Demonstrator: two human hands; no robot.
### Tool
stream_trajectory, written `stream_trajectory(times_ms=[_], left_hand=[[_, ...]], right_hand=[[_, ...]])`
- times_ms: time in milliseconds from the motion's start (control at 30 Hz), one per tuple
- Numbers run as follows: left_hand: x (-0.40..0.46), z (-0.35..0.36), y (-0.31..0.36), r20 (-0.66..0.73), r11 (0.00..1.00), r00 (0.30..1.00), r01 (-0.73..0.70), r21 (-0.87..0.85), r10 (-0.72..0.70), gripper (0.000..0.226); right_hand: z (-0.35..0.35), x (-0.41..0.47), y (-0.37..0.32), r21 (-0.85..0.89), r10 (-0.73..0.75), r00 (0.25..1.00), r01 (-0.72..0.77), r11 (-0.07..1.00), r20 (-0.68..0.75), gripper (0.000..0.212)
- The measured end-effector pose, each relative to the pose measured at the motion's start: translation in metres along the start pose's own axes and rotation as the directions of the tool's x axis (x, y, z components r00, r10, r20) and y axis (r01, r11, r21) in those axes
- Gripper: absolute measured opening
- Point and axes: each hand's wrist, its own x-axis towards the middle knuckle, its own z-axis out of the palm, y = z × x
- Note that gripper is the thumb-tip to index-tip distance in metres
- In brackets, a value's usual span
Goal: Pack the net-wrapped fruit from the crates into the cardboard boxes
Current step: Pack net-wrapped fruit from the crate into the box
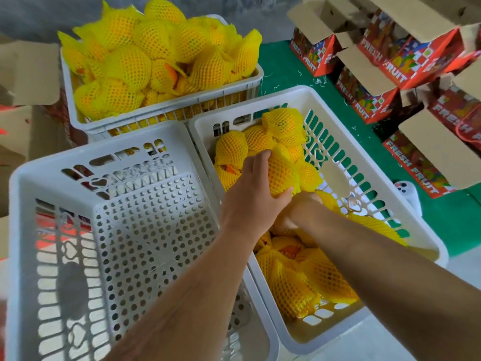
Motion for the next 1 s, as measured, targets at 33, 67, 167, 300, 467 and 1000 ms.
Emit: stream_trajectory(times_ms=[33, 67, 167, 300, 467, 1000], left_hand=[[0.0, -0.001, 0.001, 0.002, 1.0, 1.0, -0.003, -0.028, 0.003, 0.08], [-0.001, -0.004, 0.003, -0.001, 0.998, 1.0, -0.005, -0.064, 0.005, 0.08], [-0.013, -0.021, 0.008, -0.063, 0.964, 0.998, -0.009, -0.266, -0.008, 0.082], [-0.053, -0.056, -0.008, -0.15, 0.874, 0.978, 0.057, -0.482, -0.147, 0.081], [-0.105, -0.101, -0.041, -0.131, 0.771, 0.951, 0.143, -0.62, -0.281, 0.075], [-0.431, -0.418, -0.294, -0.102, 0.66, 0.885, 0.258, -0.706, -0.455, 0.074]], right_hand=[[0.002, 0.0, -0.007, -0.028, 0.029, 0.999, -0.03, 0.999, -0.024, 0.071], [0.005, -0.002, -0.014, -0.041, 0.06, 0.997, -0.062, 0.997, -0.057, 0.073], [0.012, -0.015, -0.027, 0.035, 0.113, 0.986, -0.109, 0.993, -0.124, 0.076], [0.006, -0.048, 0.008, 0.161, 0.122, 0.955, -0.081, 0.984, -0.27, 0.078], [-0.009, -0.126, 0.034, 0.413, 0.103, 0.878, 0.113, 0.903, -0.467, 0.081], [-0.003, -0.357, -0.479, 0.387, -0.474, 0.481, 0.876, 0.287, -0.738, 0.06]])
